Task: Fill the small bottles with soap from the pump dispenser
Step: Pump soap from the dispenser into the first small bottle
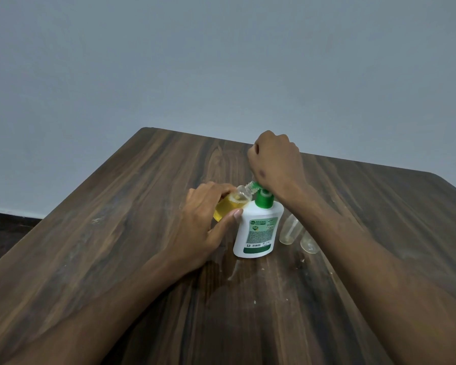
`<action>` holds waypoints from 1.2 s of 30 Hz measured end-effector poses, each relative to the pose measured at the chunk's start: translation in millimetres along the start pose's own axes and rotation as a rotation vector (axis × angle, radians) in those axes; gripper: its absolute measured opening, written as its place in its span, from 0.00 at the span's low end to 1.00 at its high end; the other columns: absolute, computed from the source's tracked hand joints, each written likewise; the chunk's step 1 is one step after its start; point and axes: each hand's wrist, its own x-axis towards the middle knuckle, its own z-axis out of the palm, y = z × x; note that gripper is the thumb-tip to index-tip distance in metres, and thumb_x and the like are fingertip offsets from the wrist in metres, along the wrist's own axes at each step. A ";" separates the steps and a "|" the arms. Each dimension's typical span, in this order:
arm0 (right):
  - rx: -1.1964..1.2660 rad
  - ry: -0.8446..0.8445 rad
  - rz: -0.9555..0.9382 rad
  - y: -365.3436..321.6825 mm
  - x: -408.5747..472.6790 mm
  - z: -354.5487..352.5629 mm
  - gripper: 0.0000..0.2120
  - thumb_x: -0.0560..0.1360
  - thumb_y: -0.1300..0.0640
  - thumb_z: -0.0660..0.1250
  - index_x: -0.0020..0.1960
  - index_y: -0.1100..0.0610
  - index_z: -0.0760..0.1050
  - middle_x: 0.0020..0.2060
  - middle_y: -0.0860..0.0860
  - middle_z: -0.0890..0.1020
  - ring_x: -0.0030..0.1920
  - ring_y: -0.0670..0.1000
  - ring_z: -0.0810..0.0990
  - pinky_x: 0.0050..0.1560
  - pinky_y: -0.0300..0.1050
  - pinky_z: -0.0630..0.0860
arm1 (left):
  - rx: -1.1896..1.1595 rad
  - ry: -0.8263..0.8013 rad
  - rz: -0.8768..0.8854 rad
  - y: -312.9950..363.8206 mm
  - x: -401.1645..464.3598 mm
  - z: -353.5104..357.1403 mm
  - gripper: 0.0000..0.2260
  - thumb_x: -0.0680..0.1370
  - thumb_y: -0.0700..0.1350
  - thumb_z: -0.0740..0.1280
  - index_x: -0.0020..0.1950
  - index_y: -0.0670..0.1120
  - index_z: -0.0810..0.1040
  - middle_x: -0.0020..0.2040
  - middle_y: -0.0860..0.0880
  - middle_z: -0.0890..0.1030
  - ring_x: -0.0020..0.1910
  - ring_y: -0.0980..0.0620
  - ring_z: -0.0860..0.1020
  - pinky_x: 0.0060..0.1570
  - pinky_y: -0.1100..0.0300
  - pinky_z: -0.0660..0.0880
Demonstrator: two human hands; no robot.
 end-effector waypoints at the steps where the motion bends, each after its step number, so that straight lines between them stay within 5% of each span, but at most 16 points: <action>1: 0.001 0.000 0.003 0.5 -0.3 0.3 0.16 0.79 0.57 0.57 0.33 0.55 0.60 0.29 0.52 0.70 0.29 0.55 0.67 0.35 0.48 0.62 | 0.001 0.000 0.002 0.4 0.3 0.1 0.12 0.83 0.50 0.67 0.64 0.46 0.79 0.56 0.53 0.80 0.53 0.51 0.77 0.53 0.49 0.72; 10: 0.055 -0.048 0.045 1.9 -2.2 0.8 0.15 0.78 0.58 0.57 0.33 0.56 0.60 0.28 0.52 0.70 0.27 0.54 0.66 0.29 0.46 0.57 | -0.005 0.005 0.020 -1.2 -1.2 1.6 0.13 0.83 0.50 0.67 0.64 0.46 0.79 0.56 0.54 0.80 0.53 0.52 0.77 0.53 0.49 0.72; 36: 0.037 0.007 0.028 1.4 -2.5 0.8 0.16 0.78 0.59 0.58 0.32 0.55 0.60 0.26 0.52 0.68 0.26 0.54 0.63 0.32 0.47 0.61 | 0.015 -0.001 0.019 1.3 0.5 -0.1 0.13 0.84 0.51 0.66 0.64 0.45 0.79 0.56 0.53 0.80 0.53 0.53 0.76 0.52 0.49 0.72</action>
